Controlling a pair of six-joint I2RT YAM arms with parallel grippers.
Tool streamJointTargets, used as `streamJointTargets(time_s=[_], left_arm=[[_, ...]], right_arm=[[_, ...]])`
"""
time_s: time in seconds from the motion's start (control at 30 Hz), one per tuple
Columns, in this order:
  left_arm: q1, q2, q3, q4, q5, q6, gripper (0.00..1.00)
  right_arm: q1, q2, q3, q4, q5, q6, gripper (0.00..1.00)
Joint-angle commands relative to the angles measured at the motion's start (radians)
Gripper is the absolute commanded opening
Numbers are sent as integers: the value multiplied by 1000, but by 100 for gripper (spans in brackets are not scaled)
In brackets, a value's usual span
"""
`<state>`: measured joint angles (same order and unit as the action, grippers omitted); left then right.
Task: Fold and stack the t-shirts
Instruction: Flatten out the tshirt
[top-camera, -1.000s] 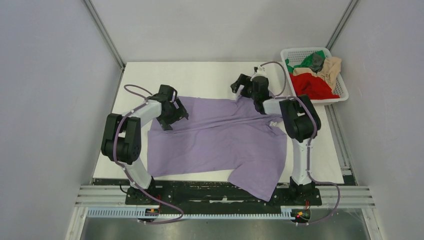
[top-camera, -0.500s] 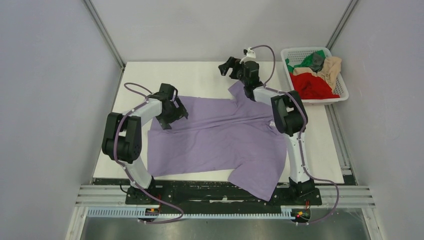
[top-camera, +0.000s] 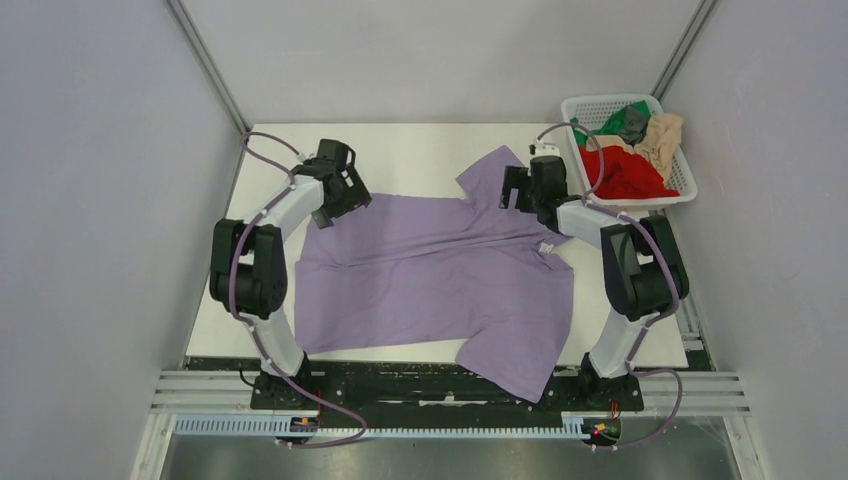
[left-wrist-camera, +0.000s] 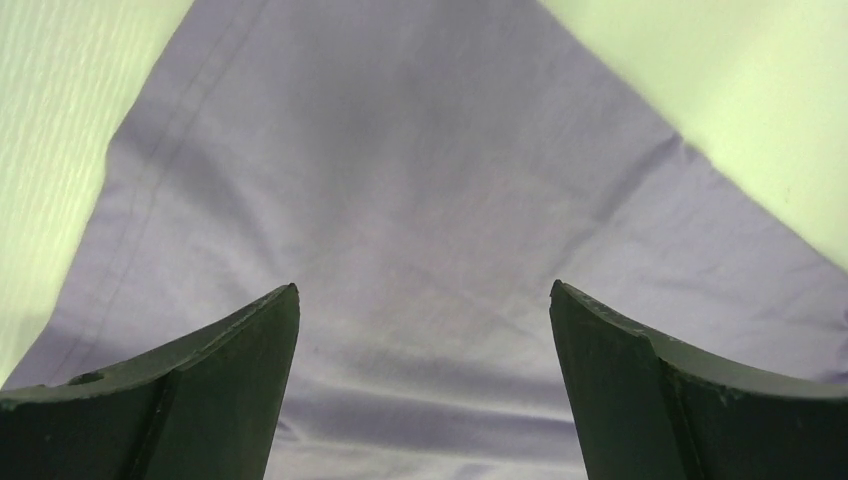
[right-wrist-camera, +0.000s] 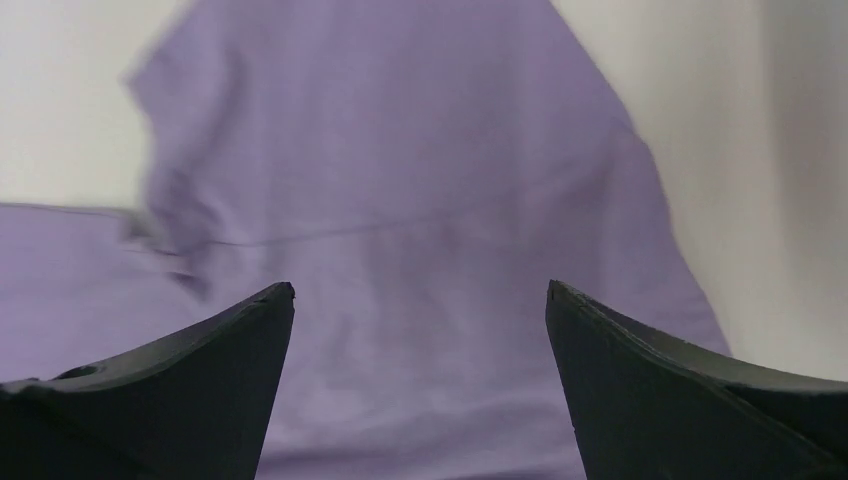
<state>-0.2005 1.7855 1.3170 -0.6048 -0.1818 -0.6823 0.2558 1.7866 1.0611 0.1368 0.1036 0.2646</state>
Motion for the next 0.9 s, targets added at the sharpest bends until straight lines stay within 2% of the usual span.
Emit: streamJointTargets(time_s=[0.0, 0.23, 0.33, 0.37, 0.43, 0.7, 0.87], left_arm=[[-2, 126, 92, -2, 7, 55, 100], [35, 340, 245, 12, 39, 83, 100], [71, 432, 339, -38, 38, 83, 100], [80, 456, 377, -53, 48, 87, 94], [96, 495, 430, -55, 87, 80, 98], [109, 677, 758, -152, 96, 60, 100], [141, 766, 881, -153, 158, 20, 100]], right_arm=[[-35, 58, 6, -132, 38, -31, 98], [-55, 188, 123, -166, 78, -67, 98], [-81, 253, 182, -195, 53, -41, 98], [-87, 274, 201, -197, 40, -38, 98], [-94, 316, 258, -208, 26, -49, 98], [-120, 520, 576, -283, -28, -50, 98], [-134, 672, 807, -312, -59, -28, 98]])
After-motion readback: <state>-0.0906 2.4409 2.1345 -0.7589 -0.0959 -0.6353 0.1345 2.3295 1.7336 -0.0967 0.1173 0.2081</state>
